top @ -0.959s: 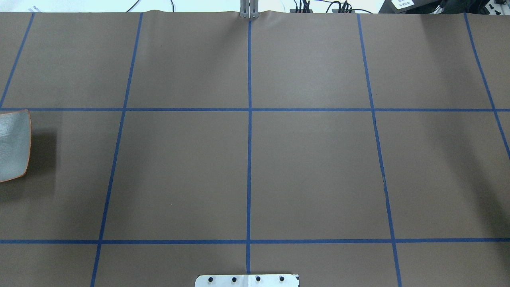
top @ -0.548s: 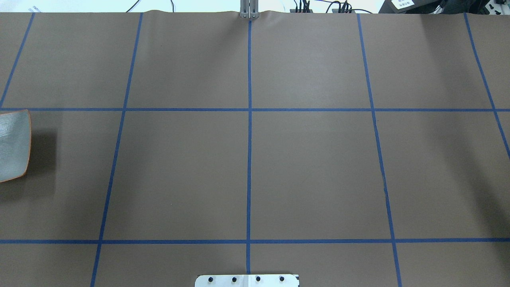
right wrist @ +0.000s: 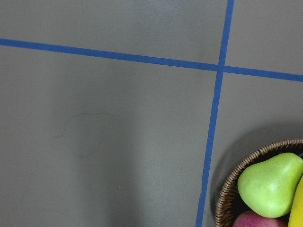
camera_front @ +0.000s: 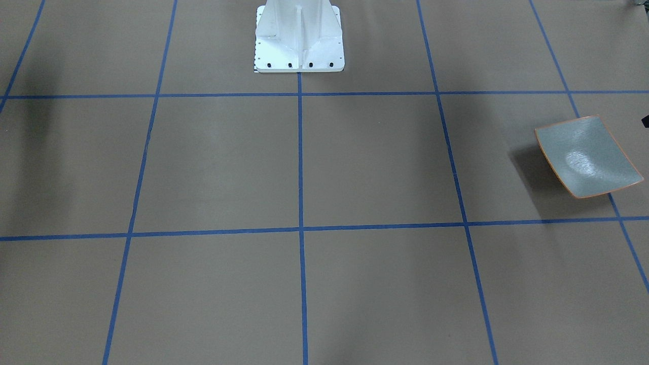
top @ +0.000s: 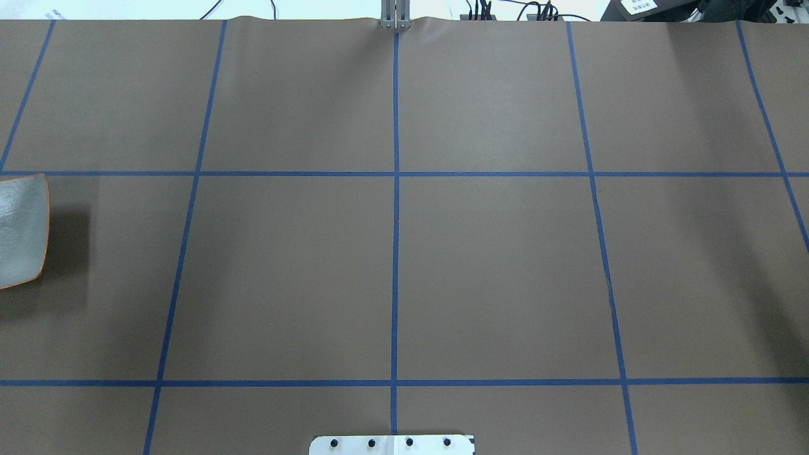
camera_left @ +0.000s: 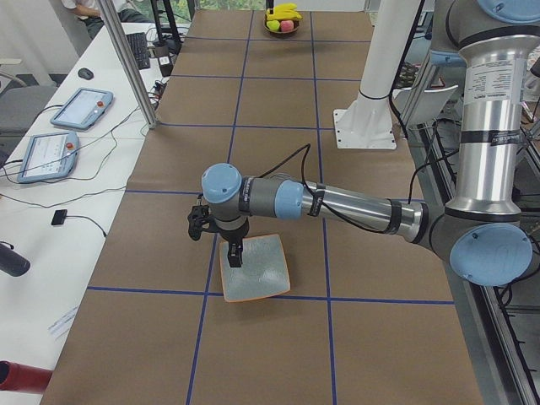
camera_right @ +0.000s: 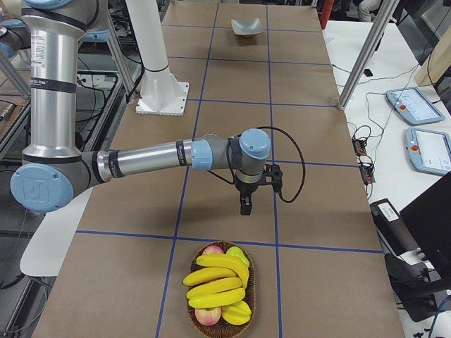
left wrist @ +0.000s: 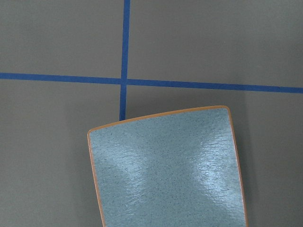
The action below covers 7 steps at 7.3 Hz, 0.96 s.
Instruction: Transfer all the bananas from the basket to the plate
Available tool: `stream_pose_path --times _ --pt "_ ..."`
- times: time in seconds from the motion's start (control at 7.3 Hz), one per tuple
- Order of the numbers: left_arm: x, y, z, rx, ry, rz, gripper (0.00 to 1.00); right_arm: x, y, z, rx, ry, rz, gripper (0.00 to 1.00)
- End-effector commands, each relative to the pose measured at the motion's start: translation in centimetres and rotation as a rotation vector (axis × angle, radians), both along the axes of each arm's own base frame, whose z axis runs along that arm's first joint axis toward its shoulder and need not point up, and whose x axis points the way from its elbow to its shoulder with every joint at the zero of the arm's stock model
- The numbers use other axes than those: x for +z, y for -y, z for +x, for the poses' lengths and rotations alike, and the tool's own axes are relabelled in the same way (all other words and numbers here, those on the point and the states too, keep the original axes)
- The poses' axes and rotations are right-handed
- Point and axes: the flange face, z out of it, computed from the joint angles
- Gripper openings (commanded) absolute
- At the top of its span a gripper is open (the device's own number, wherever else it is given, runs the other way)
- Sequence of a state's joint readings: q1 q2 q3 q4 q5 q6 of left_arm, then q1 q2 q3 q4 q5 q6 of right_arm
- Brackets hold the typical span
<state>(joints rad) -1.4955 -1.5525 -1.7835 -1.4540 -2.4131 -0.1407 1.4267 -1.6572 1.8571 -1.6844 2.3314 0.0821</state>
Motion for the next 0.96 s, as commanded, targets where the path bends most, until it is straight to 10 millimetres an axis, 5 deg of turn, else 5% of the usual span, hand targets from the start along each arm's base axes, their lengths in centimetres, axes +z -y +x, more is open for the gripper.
stream_pose_path --times 0.0,0.82 --pt "0.0 0.0 0.3 0.005 0.000 0.002 0.99 0.2 0.1 0.0 -0.019 -0.001 0.021 1.00" --pt "-0.2 0.0 0.3 0.003 0.000 0.005 0.99 6.5 -3.8 1.7 -0.015 -0.154 0.026 1.00"
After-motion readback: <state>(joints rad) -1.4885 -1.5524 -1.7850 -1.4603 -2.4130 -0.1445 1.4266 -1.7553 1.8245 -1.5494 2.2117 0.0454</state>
